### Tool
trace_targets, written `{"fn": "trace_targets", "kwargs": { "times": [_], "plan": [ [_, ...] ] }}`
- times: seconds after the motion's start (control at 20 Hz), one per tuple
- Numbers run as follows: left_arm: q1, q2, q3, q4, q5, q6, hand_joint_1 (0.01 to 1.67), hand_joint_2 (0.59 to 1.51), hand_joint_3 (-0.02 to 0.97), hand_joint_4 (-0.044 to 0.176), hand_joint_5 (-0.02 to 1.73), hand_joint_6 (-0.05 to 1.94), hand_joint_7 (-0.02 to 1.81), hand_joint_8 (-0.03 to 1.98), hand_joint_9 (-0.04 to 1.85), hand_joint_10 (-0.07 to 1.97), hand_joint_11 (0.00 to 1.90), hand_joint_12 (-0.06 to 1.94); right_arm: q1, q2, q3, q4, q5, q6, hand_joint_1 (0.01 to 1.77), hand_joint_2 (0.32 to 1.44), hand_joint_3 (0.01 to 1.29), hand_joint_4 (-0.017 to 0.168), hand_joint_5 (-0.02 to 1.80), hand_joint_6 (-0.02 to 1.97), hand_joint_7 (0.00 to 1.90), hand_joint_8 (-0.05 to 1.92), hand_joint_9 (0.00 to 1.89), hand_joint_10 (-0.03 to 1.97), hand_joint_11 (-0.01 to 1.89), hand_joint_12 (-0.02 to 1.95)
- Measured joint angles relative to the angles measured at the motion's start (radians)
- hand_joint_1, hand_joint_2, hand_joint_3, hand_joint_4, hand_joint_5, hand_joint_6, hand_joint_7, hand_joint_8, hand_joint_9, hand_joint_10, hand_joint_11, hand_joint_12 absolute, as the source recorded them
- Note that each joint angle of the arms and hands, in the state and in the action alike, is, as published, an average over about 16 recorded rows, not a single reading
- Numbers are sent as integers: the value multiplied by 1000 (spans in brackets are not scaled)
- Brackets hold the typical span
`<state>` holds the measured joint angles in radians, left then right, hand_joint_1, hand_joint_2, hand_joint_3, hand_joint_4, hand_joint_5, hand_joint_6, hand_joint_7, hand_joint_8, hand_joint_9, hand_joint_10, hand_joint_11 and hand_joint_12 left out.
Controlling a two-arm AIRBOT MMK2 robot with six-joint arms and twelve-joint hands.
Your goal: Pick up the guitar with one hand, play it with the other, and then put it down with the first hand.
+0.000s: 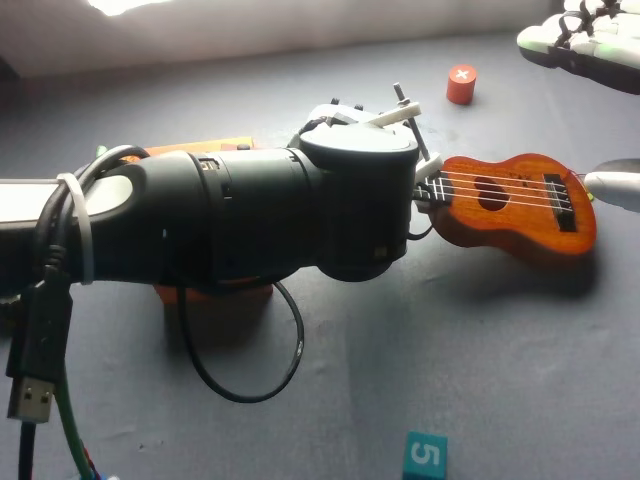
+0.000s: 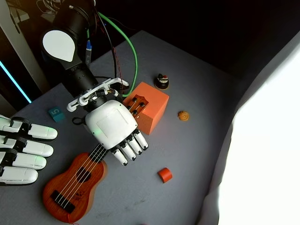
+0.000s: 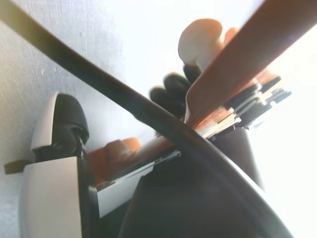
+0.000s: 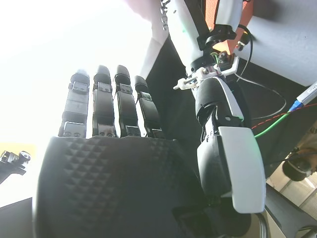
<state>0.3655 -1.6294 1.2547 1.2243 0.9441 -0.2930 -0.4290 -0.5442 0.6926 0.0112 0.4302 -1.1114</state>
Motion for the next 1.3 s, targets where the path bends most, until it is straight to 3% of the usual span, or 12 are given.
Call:
{"fn": "trace_targets", "kwargs": {
  "times": [0.15, 0.5, 0.9, 1.3],
  "plan": [
    [0, 0, -1, 0, -1, 0, 1153, 1052, 10, 3, 839, 1861, 903, 1921, 931, 1915, 893, 1902, 0, 0, 0, 0, 1, -3, 381, 1296, 19, 5, 77, 57, 134, 24, 71, 51, 22, -4],
    [-9, 4, -6, -12, -11, 2, 1337, 1082, -1, 2, 1210, 1923, 1319, 1951, 1395, 1913, 1383, 1898, -1, 0, 0, 0, 4, -6, 399, 1296, 19, 5, 76, 56, 128, 24, 72, 51, 22, -4],
    [-35, 45, -45, -63, -61, 9, 1449, 1097, -13, 4, 1229, 1908, 1312, 1969, 1412, 1912, 1413, 1899, -11, 1, 16, 29, 6, 13, 387, 1301, 19, 5, 70, 52, 122, 24, 77, 50, 23, -2],
    [-81, 146, -144, -142, -138, 16, 1453, 1097, -14, 4, 1209, 1895, 1302, 1969, 1392, 1912, 1391, 1899, -27, 6, 64, 11, 0, 129, 376, 1310, 19, 4, 57, 45, 121, 24, 92, 42, 24, 60]
  ]
}}
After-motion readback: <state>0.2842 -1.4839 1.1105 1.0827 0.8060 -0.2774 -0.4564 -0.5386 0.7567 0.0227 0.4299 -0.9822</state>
